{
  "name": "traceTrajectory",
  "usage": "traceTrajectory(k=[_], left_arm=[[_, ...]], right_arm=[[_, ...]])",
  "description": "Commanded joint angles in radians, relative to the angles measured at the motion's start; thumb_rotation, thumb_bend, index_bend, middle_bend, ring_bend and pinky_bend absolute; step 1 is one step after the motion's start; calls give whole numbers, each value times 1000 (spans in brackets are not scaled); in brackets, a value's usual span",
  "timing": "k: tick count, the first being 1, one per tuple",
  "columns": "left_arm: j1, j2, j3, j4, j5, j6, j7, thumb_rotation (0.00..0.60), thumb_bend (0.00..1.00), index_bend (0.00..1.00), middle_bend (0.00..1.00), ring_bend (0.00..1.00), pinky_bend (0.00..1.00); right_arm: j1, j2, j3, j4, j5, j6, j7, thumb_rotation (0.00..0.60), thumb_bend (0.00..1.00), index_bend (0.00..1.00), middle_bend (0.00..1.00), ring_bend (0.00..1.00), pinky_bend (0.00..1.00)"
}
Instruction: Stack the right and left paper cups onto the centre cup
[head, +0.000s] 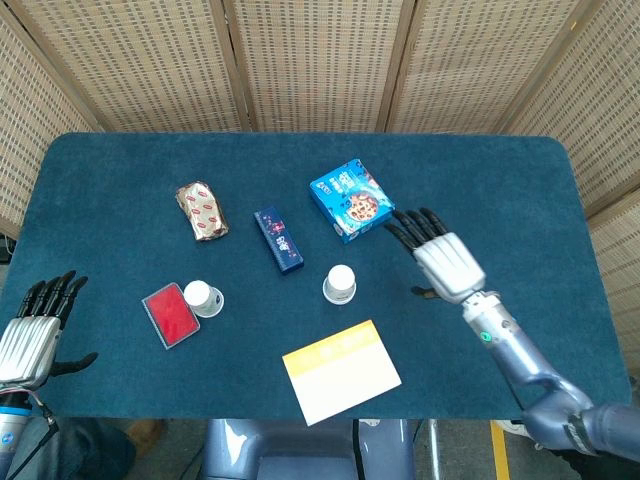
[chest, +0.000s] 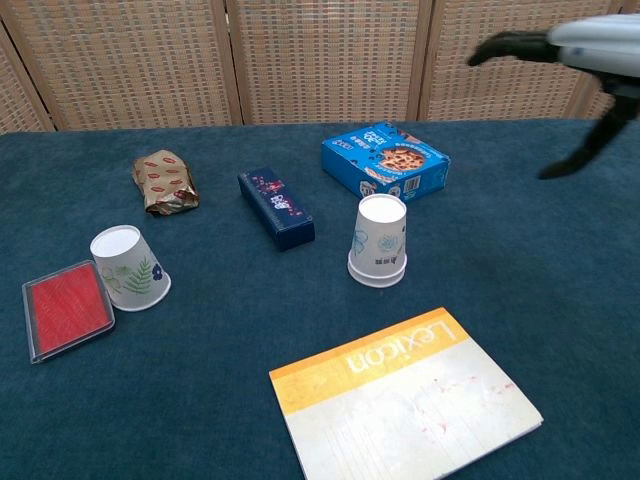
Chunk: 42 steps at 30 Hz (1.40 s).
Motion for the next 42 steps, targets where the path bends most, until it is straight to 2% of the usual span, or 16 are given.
traceTrajectory(k=[1, 6, 9, 15, 20, 25, 32, 42], left_arm=[[-1, -11, 7, 8, 12, -3, 12, 600, 0, 0, 0, 0, 0], [-20, -50, 0, 45, 15, -20, 37, 600, 0, 0, 0, 0, 0], [-51, -73, -12, 87, 9, -60, 56, 600, 0, 0, 0, 0, 0], [-166, -144, -56, 215, 49, -171, -13, 600, 0, 0, 0, 0, 0], [-244, -170, -61, 283, 100, -248, -58, 600, 0, 9, 0, 0, 1], [-352, -191, -60, 344, 112, -399, -121, 600, 20, 185, 49, 36, 83], [-398, -222, -70, 381, 74, -448, -129, 600, 159, 273, 123, 122, 203], [-450, -279, -73, 468, 63, -475, -162, 600, 219, 317, 161, 157, 253]], right_arm=[[-154, 59, -93, 92, -106, 123, 127, 600, 0, 36, 0, 0, 0], [-295, 75, -129, 83, -168, 278, 184, 600, 0, 61, 0, 0, 0], [-358, 74, -145, 64, -190, 329, 197, 600, 0, 71, 0, 0, 0], [-450, 60, -146, 29, -209, 390, 74, 600, 0, 141, 0, 0, 0], [-462, 75, -134, 9, -222, 385, 66, 600, 0, 141, 0, 0, 0], [-477, 94, -113, -11, -212, 362, 79, 600, 0, 143, 0, 0, 0], [-491, 96, -92, -15, -225, 347, 82, 600, 0, 149, 0, 0, 0], [-507, 93, -67, -20, -238, 326, 73, 600, 0, 152, 0, 0, 0]])
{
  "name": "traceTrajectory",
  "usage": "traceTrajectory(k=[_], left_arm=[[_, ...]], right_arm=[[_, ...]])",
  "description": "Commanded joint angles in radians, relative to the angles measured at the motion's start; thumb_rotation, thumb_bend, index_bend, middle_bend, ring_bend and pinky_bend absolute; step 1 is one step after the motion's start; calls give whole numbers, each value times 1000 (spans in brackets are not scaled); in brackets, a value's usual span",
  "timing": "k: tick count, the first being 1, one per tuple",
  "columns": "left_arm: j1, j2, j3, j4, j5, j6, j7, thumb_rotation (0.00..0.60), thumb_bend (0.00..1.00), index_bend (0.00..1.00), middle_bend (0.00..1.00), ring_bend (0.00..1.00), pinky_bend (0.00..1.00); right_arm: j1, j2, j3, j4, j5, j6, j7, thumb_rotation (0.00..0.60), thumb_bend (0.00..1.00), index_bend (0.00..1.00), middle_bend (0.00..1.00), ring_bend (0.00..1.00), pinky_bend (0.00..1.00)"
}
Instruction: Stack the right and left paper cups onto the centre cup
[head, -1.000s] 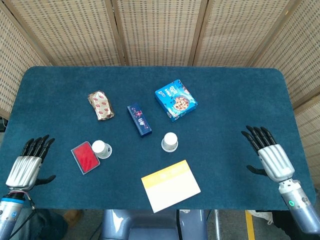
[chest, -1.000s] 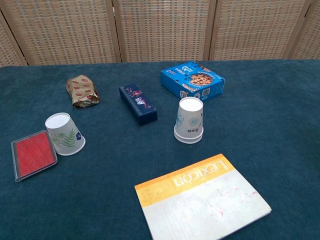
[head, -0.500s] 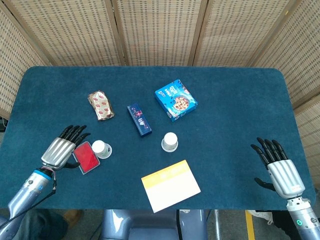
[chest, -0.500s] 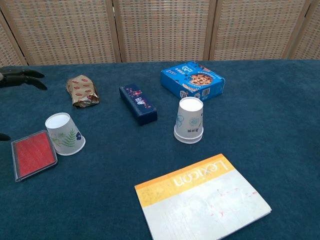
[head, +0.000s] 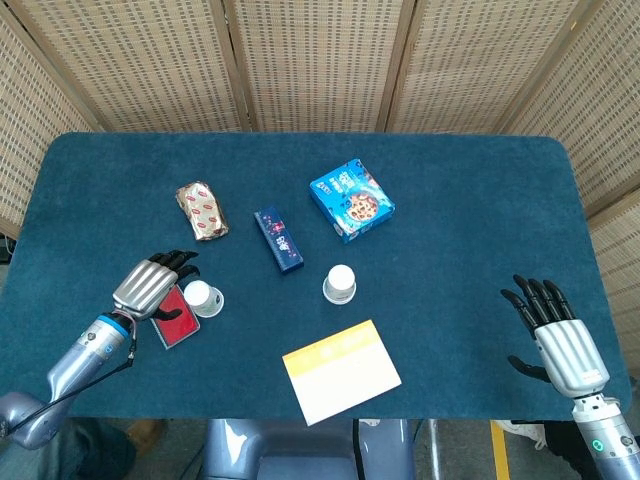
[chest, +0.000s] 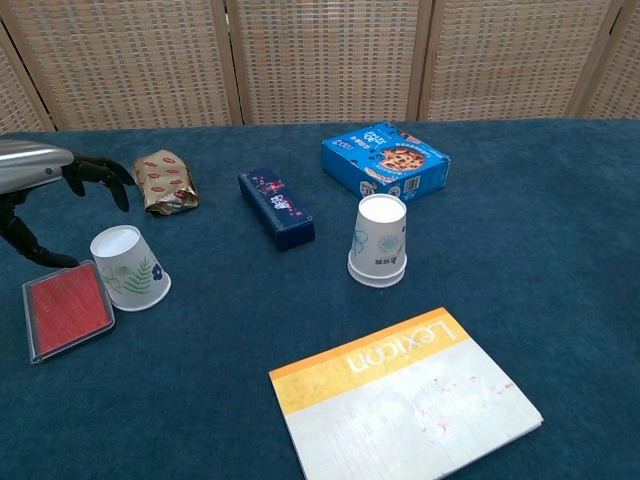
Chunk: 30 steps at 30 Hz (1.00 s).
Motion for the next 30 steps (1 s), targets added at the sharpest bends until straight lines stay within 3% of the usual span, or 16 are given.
traceTrajectory(k=[1, 9, 16, 23, 30], left_arm=[[-18, -16, 4, 18, -5, -16, -9, 600, 219, 317, 161, 157, 253], [-49, -43, 11, 34, -15, -33, -4, 600, 219, 330, 177, 190, 300], [-61, -63, 13, 38, -36, -34, 15, 600, 228, 490, 315, 416, 470], [-60, -62, 13, 30, -51, -11, 21, 600, 263, 581, 400, 482, 479], [-67, -13, -17, -35, -59, 18, -35, 600, 275, 594, 414, 495, 488]], right_arm=[[-4, -2, 8, 2, -1, -6, -1, 600, 0, 152, 0, 0, 0], [-14, -4, 28, 7, -4, -23, 4, 600, 0, 155, 0, 0, 0], [-21, -1, 42, 10, -8, -31, 18, 600, 0, 155, 0, 0, 0], [-28, 4, 53, 10, -14, -34, 31, 600, 0, 155, 0, 0, 0], [-32, 6, 62, 8, -16, -45, 35, 600, 0, 156, 0, 0, 0]])
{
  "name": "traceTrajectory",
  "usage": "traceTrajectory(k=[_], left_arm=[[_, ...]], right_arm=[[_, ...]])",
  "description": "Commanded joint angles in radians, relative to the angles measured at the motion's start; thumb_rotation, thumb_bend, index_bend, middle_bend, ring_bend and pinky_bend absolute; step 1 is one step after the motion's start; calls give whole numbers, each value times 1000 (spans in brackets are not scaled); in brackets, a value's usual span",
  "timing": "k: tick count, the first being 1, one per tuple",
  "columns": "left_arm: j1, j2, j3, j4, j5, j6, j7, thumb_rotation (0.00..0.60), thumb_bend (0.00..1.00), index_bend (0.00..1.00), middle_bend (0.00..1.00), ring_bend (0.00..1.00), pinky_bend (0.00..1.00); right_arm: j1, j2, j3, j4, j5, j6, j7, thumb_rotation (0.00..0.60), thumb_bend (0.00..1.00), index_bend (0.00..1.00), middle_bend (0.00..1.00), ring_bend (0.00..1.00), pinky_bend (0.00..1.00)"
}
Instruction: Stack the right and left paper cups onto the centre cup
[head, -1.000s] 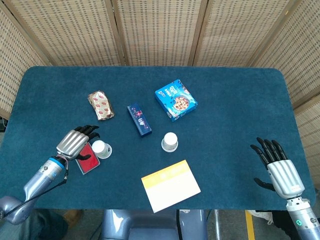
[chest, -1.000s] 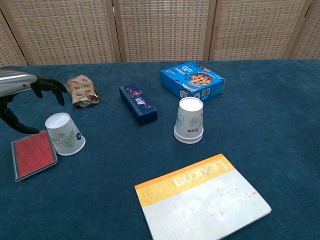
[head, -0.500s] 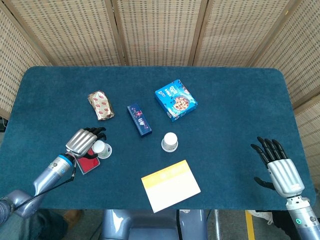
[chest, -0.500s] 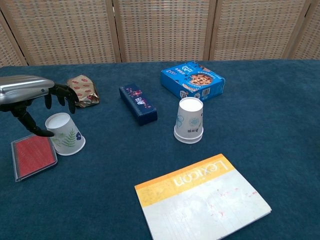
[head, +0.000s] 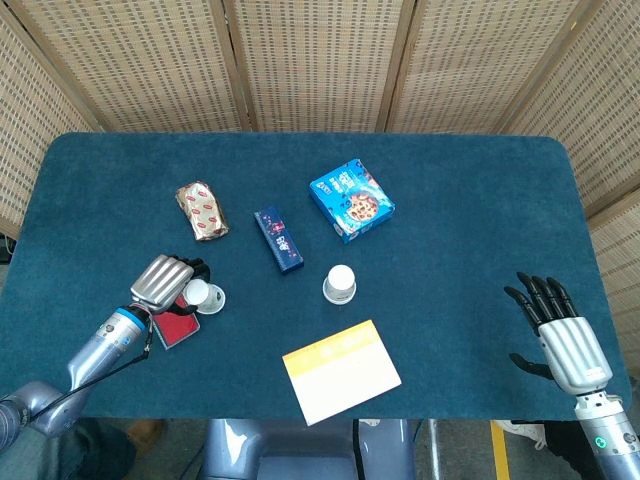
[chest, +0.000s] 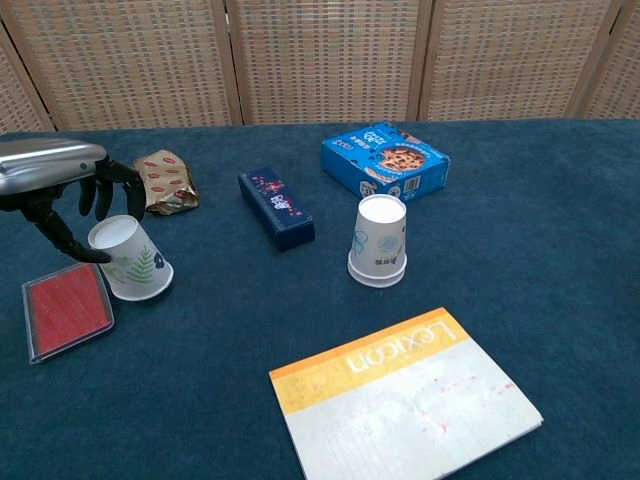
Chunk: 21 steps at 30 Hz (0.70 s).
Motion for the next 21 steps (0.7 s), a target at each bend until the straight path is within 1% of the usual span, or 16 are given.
traceTrajectory(k=[1, 5, 7, 10, 11, 13, 14, 15, 17, 21], left_arm=[[-10, 40, -31, -53, -4, 20, -34, 600, 275, 597, 417, 498, 491], [-38, 94, -82, -130, -30, 19, -39, 600, 274, 601, 419, 498, 492], [-65, 122, -121, -177, -59, 6, -28, 600, 275, 602, 419, 498, 492], [-93, 144, -151, -220, -100, -18, -4, 600, 274, 605, 422, 499, 493], [-113, 154, -171, -247, -131, -38, 10, 600, 274, 605, 423, 500, 493], [-142, 163, -196, -279, -174, -63, 35, 600, 274, 605, 423, 500, 494], [-169, 163, -215, -296, -194, -78, 60, 600, 275, 605, 423, 500, 494], [-215, 153, -239, -311, -236, -106, 107, 600, 275, 605, 423, 500, 494], [-260, 140, -251, -321, -303, -127, 174, 600, 275, 605, 423, 500, 494], [-341, 100, -252, -320, -392, -147, 293, 600, 275, 606, 423, 500, 494]], right_arm=[[1, 0, 4, -1, 2, -8, 0, 600, 0, 157, 0, 0, 0], [0, 0, 11, -2, 6, -16, -2, 600, 0, 157, 0, 0, 0], [0, 1, 16, -3, 10, -18, -3, 600, 0, 158, 0, 0, 0], [-1, 2, 21, -5, 14, -20, -4, 600, 0, 158, 0, 0, 0], [-1, 2, 24, -5, 16, -21, -6, 600, 0, 158, 0, 0, 0], [-1, 2, 27, -5, 18, -24, -8, 600, 0, 158, 0, 0, 0], [0, 2, 29, -4, 21, -26, -10, 600, 0, 158, 0, 0, 0], [-1, 3, 32, -2, 29, -31, -10, 600, 0, 158, 0, 0, 0], [-2, 3, 36, -2, 38, -36, -10, 600, 0, 158, 0, 0, 0], [-3, 5, 45, -1, 55, -43, -8, 600, 0, 158, 0, 0, 0]])
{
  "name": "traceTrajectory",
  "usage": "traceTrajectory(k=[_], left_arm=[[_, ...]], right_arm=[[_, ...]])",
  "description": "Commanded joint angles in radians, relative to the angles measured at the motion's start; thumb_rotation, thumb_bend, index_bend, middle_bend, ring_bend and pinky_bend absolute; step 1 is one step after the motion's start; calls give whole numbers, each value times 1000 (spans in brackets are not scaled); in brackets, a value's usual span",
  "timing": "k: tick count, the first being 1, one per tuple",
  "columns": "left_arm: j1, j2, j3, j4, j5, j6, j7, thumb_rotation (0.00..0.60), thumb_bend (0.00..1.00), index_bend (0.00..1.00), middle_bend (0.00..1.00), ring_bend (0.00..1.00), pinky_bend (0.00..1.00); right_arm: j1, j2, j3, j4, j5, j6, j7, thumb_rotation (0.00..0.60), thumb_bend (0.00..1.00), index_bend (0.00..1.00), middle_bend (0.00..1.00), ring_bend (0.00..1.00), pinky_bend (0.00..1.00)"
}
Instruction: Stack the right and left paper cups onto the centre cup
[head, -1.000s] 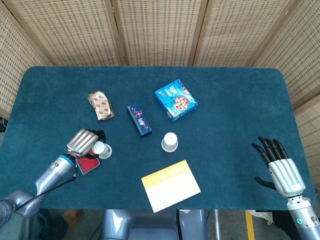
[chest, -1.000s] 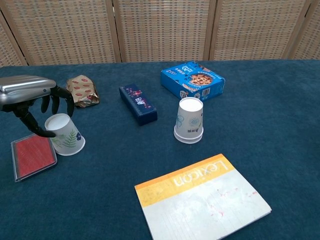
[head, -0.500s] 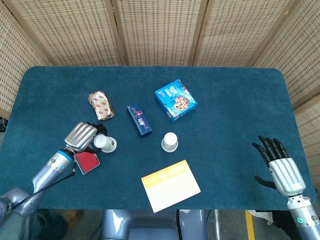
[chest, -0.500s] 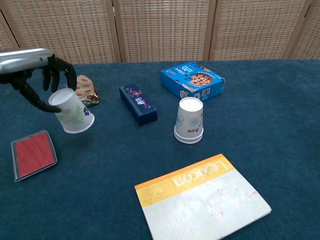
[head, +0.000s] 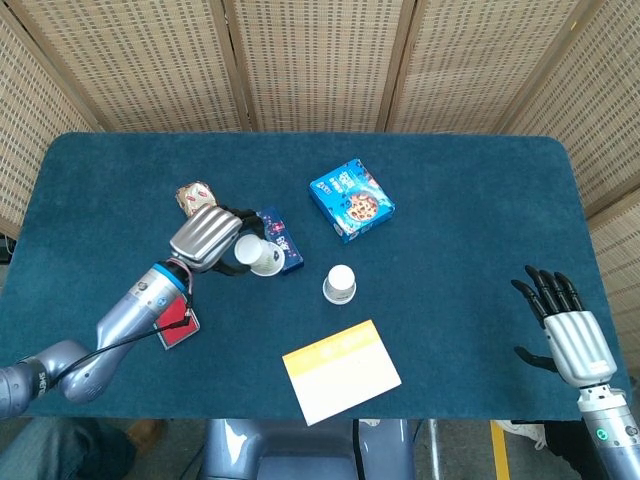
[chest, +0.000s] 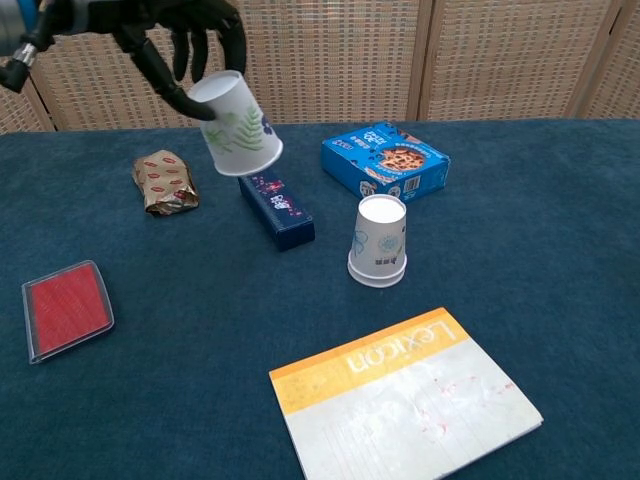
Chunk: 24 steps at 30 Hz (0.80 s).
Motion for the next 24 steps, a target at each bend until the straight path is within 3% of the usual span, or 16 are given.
traceTrajectory(k=[1, 16, 24], left_arm=[[-125, -55, -22, -19, -140, -48, 159, 600, 275, 606, 423, 500, 494], [-392, -266, 38, 125, -452, -50, 405, 600, 275, 610, 423, 500, 494], [-434, -309, 40, 171, -503, -29, 384, 600, 271, 610, 423, 500, 494]], right_arm=[[-1, 2, 8, 1, 13, -5, 2, 600, 0, 158, 0, 0, 0], [-20, 20, 29, 2, 57, -11, 27, 600, 0, 158, 0, 0, 0], [-30, 31, 36, -2, 51, -2, 46, 600, 0, 159, 0, 0, 0]])
